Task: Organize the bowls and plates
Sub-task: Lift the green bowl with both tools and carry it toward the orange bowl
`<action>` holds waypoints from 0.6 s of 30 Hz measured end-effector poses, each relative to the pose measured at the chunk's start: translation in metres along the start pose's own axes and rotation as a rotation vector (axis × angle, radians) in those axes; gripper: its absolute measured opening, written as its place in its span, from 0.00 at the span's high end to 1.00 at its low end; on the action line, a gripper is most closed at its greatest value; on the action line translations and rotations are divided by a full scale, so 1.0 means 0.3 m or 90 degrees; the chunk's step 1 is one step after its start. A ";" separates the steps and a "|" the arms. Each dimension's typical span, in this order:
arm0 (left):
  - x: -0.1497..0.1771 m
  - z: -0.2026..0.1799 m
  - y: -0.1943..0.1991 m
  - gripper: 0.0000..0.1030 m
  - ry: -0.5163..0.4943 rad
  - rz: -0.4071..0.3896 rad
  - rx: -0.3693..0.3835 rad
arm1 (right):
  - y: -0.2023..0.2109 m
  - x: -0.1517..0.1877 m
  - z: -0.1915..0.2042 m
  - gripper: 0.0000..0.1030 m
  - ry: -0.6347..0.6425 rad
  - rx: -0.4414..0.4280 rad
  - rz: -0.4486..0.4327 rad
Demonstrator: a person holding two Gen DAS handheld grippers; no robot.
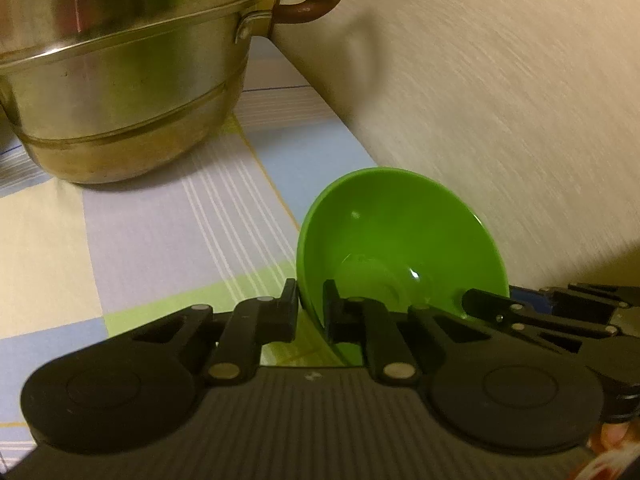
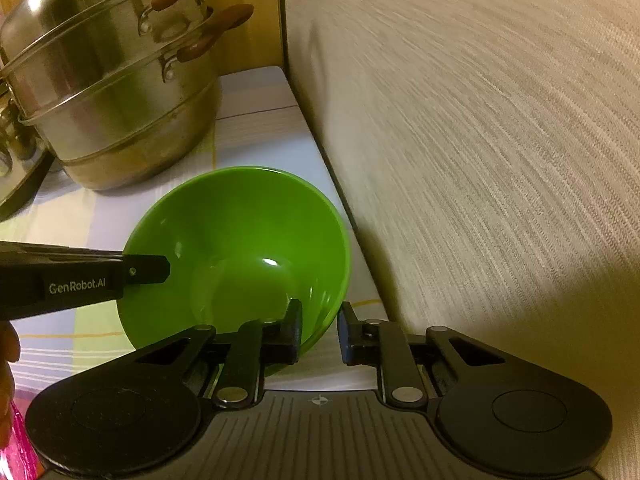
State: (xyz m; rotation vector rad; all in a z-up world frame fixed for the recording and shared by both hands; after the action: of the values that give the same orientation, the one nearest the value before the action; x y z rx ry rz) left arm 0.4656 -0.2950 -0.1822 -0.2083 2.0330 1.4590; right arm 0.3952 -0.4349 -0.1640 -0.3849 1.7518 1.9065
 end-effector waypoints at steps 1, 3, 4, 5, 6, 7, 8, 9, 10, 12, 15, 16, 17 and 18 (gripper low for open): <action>0.000 0.001 0.006 0.90 0.003 0.002 0.000 | 0.002 -0.002 0.000 0.84 -0.001 -0.002 -0.002; -0.001 0.005 0.010 0.91 0.006 0.001 -0.003 | 0.009 -0.008 0.002 0.85 0.000 -0.006 -0.008; -0.007 0.005 0.009 0.91 0.007 0.000 -0.004 | 0.013 -0.010 0.005 0.85 0.002 -0.007 -0.011; -0.013 0.005 0.010 0.91 0.007 -0.002 -0.004 | 0.017 -0.012 0.009 0.85 0.005 -0.007 -0.013; -0.017 0.006 0.018 0.91 0.009 -0.004 -0.006 | 0.023 -0.014 0.012 0.85 0.007 -0.007 -0.014; -0.020 0.006 0.025 0.91 0.011 -0.006 -0.006 | 0.029 -0.017 0.017 0.86 0.010 -0.007 -0.017; -0.024 0.007 0.036 0.92 0.014 -0.009 -0.006 | 0.036 -0.021 0.021 0.86 0.011 -0.007 -0.019; -0.027 0.007 0.049 0.92 0.016 -0.014 -0.005 | 0.044 -0.025 0.025 0.86 0.012 -0.007 -0.022; -0.032 0.009 0.064 0.92 0.018 -0.018 -0.005 | 0.055 -0.032 0.029 0.86 0.012 -0.007 -0.027; -0.042 0.007 0.094 0.92 0.017 -0.025 -0.006 | 0.079 -0.043 0.038 0.86 0.012 -0.009 -0.036; -0.054 0.015 0.150 0.92 0.021 -0.035 -0.005 | 0.135 -0.060 0.058 0.86 0.014 -0.013 -0.052; -0.057 0.016 0.172 0.92 0.023 -0.038 -0.006 | 0.156 -0.065 0.065 0.86 0.015 -0.014 -0.057; -0.061 0.016 0.193 0.92 0.023 -0.041 -0.007 | 0.179 -0.072 0.073 0.86 0.017 -0.015 -0.063; -0.065 0.015 0.215 0.92 0.023 -0.044 -0.009 | 0.205 -0.079 0.082 0.86 0.018 -0.017 -0.068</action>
State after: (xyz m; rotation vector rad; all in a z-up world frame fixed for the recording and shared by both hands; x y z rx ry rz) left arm 0.4529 -0.2709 -0.1205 -0.3096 2.0240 1.4376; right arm 0.3842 -0.4169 -0.0970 -0.5081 1.6902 1.8588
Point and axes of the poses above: each gripper's, at about its wrist camera, not at the fingertips, and y roughly against the way its jaws point, z to its left, x to its underside, the point moved 9 cm from there along -y, roughly the way its jaws point, and after that the axes turned 3 degrees about -y, right-handed, at the moved point
